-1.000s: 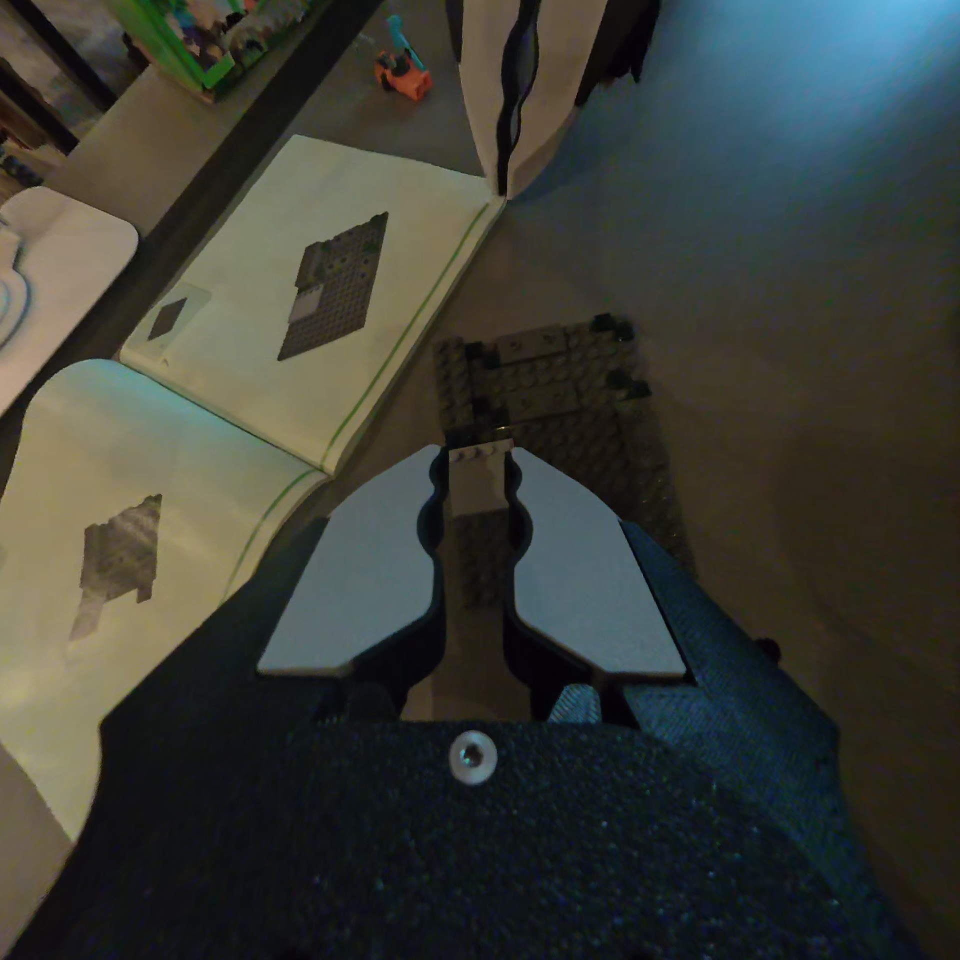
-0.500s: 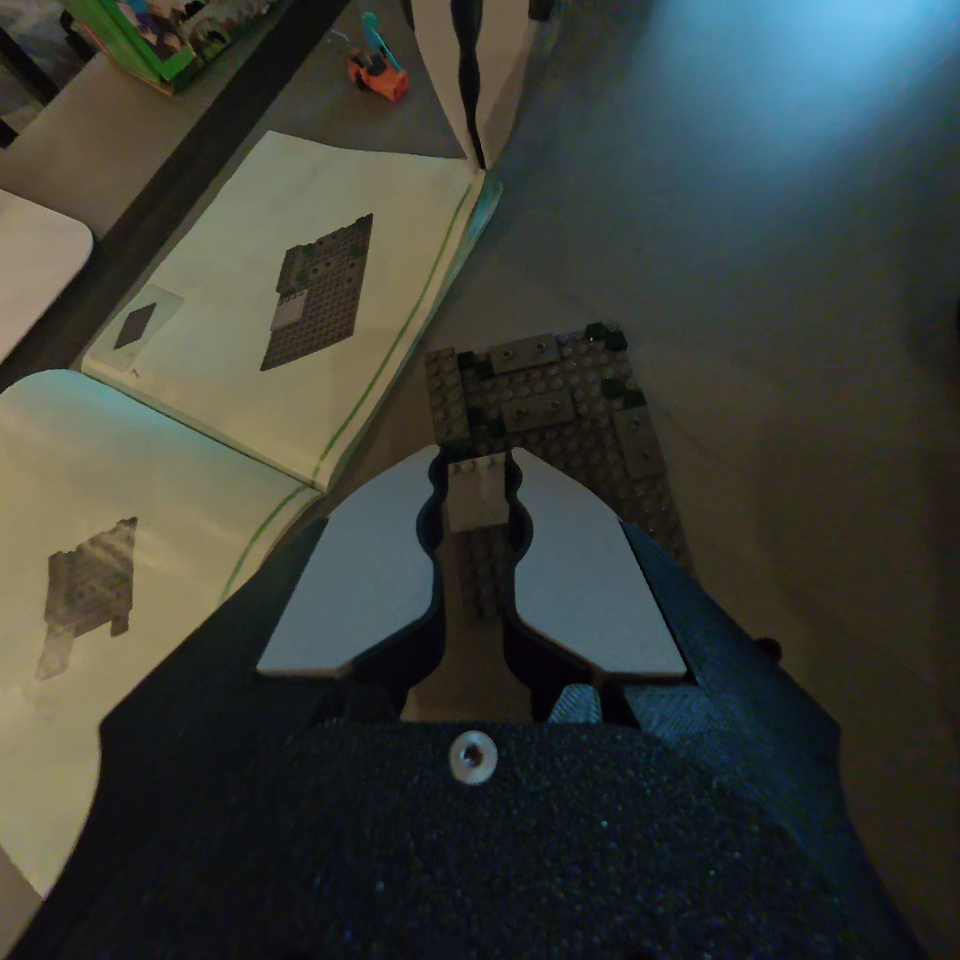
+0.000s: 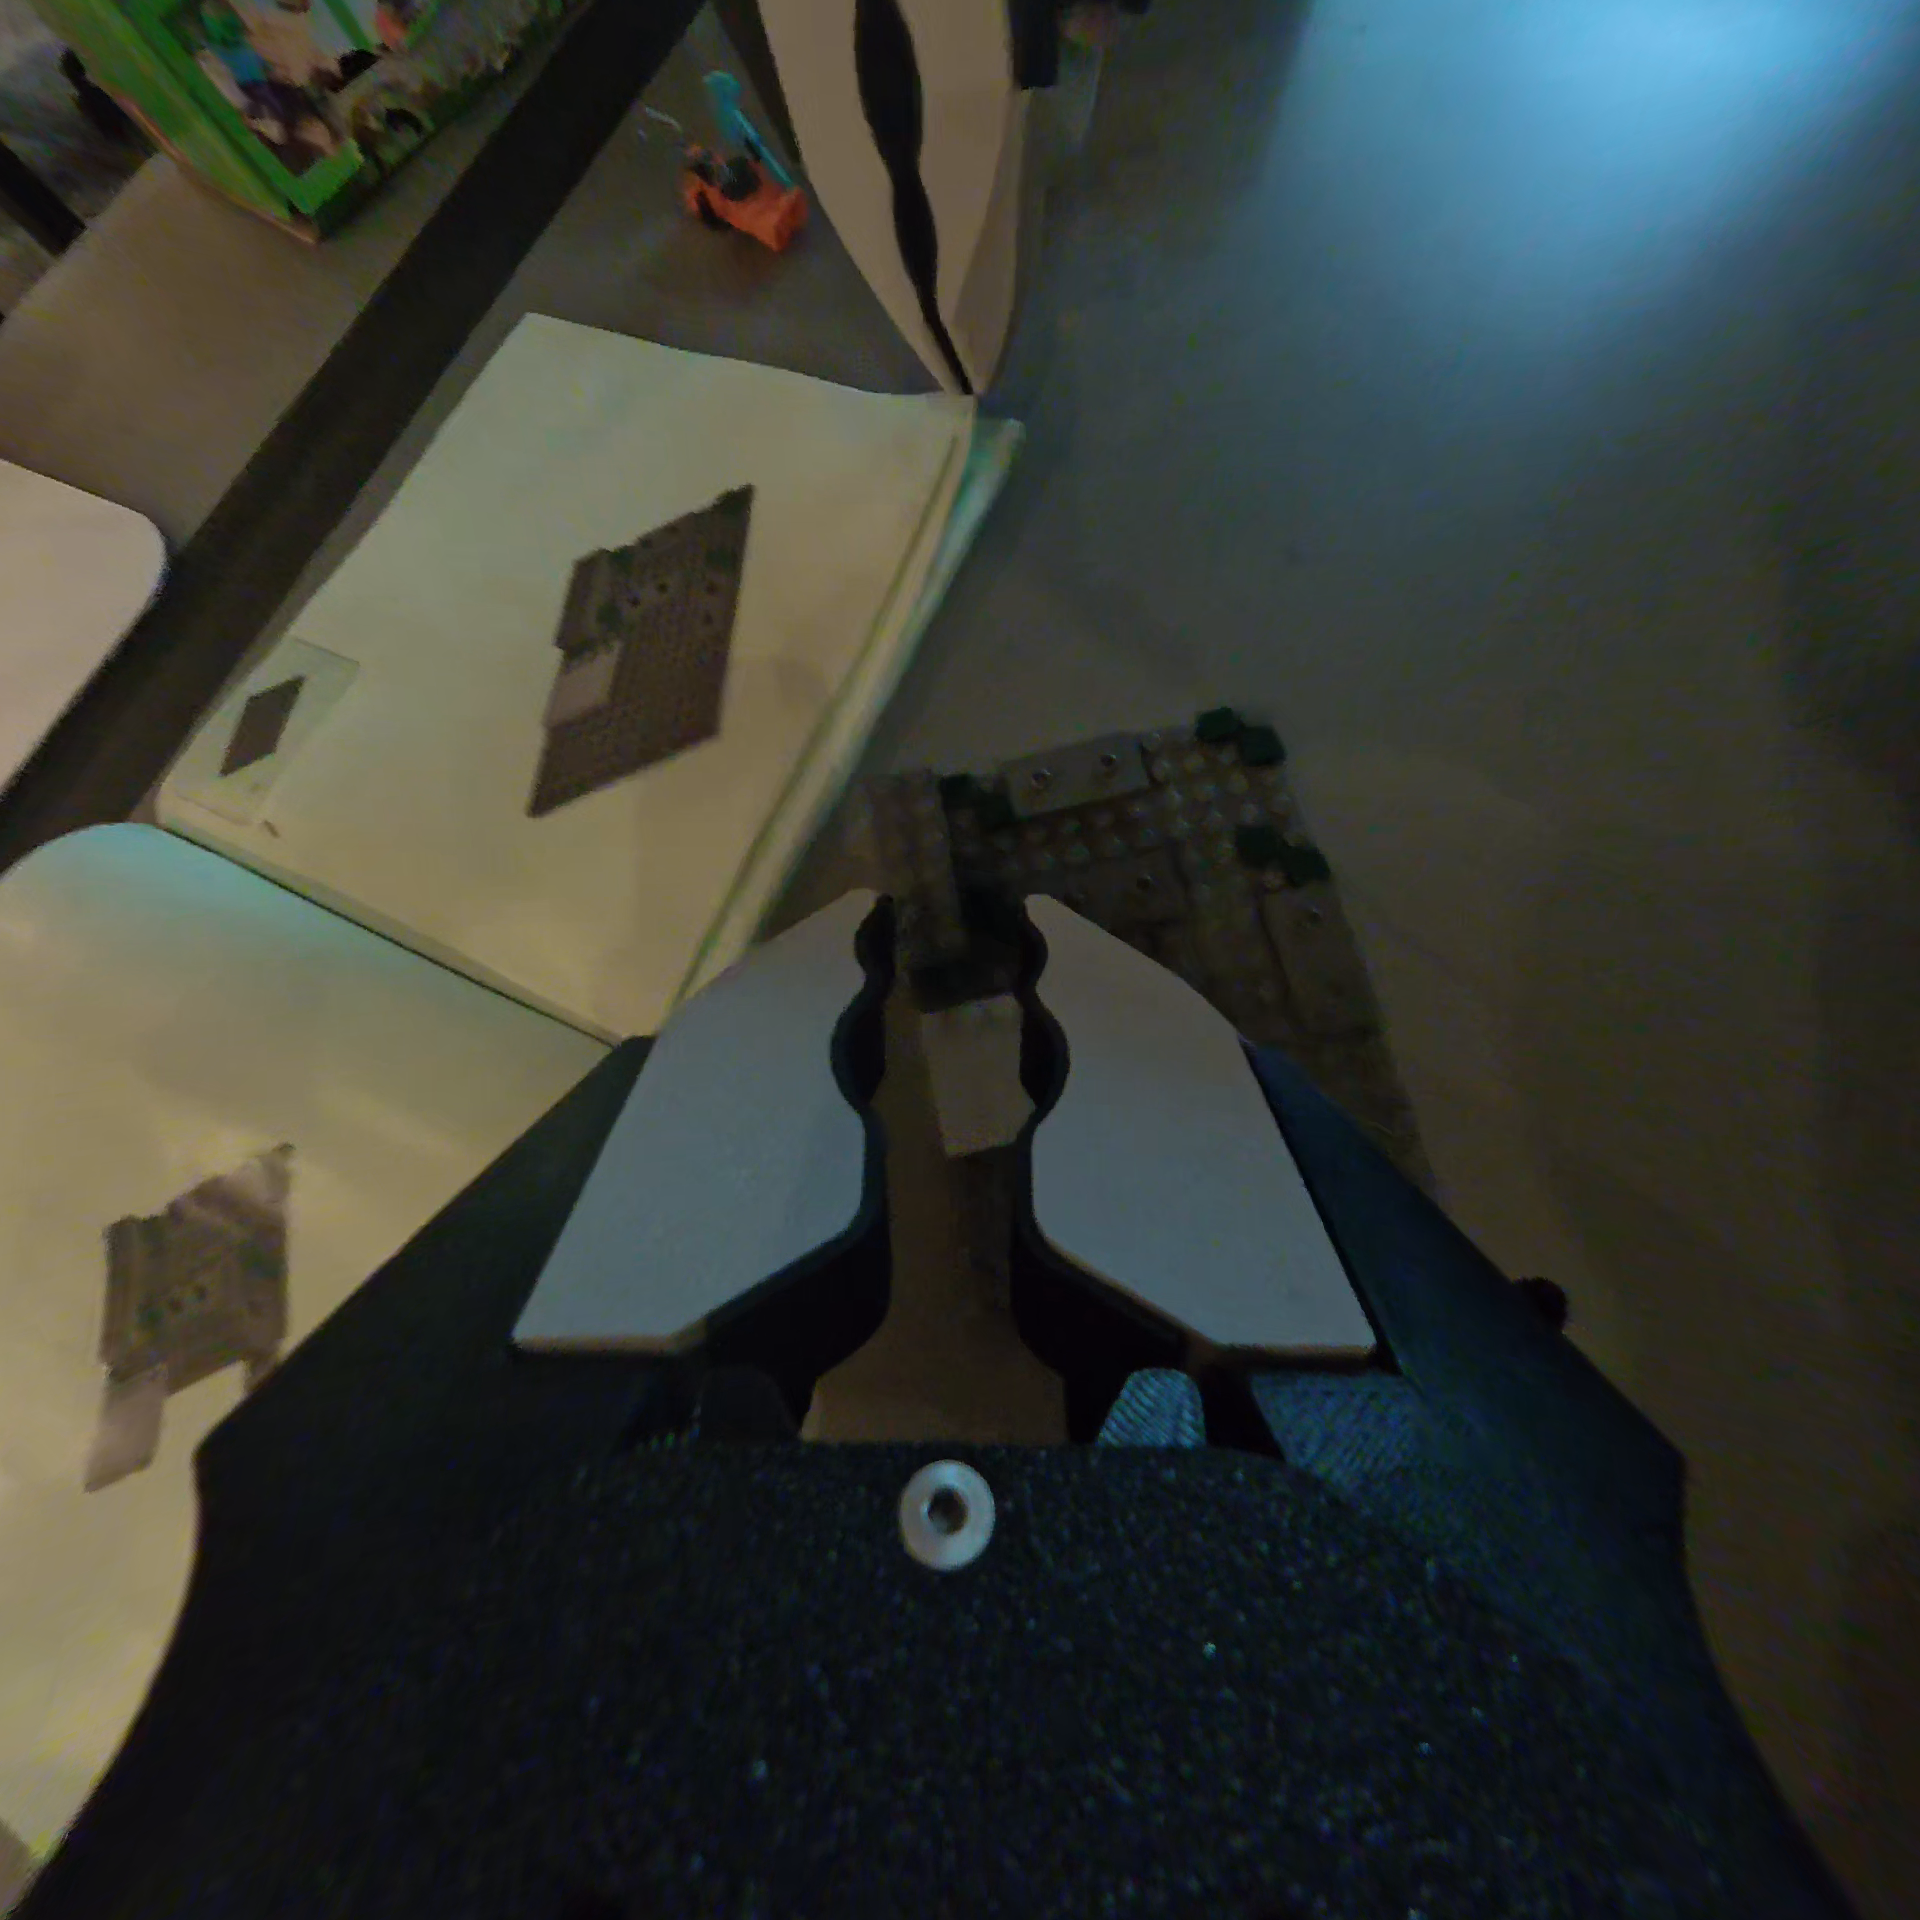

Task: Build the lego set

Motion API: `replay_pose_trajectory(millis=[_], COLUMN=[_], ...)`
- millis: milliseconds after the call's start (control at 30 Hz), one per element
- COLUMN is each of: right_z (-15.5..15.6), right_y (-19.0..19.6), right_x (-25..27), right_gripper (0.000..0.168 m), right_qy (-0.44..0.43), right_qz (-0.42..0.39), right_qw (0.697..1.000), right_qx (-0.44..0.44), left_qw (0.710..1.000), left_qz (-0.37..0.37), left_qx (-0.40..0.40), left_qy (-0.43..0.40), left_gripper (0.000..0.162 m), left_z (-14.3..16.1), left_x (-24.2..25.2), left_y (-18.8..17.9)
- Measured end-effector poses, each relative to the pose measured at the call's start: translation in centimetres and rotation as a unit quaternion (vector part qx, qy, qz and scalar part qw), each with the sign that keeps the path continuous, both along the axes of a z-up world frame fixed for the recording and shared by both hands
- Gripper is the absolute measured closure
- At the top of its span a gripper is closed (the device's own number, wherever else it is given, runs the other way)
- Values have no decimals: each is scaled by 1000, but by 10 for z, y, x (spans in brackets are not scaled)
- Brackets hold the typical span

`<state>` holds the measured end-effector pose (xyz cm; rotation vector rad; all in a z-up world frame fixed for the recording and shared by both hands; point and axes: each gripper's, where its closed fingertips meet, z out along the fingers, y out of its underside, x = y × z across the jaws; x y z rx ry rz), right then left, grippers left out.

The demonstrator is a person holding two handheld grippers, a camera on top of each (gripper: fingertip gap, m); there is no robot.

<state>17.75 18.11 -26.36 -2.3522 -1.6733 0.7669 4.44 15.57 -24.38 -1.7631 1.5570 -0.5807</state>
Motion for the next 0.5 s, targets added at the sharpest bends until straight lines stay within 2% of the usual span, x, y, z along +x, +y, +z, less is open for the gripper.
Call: replay_pose_trajectory(millis=[333, 500], right_z=[66, 94], right_y=[27, 34], right_x=[-48, -72], right_gripper=[168, 168], right_qy=[22, 72], right_qz=[38, 37], right_qw=[992, 985], right_qx=[123, 154], left_qw=[997, 994], left_qz=[-13, 31], left_qx=[65, 49], left_qy=[-35, -98], left_gripper=[118, 130], left_z=[17, 33], left_x=[59, 75], left_y=[42, 59])
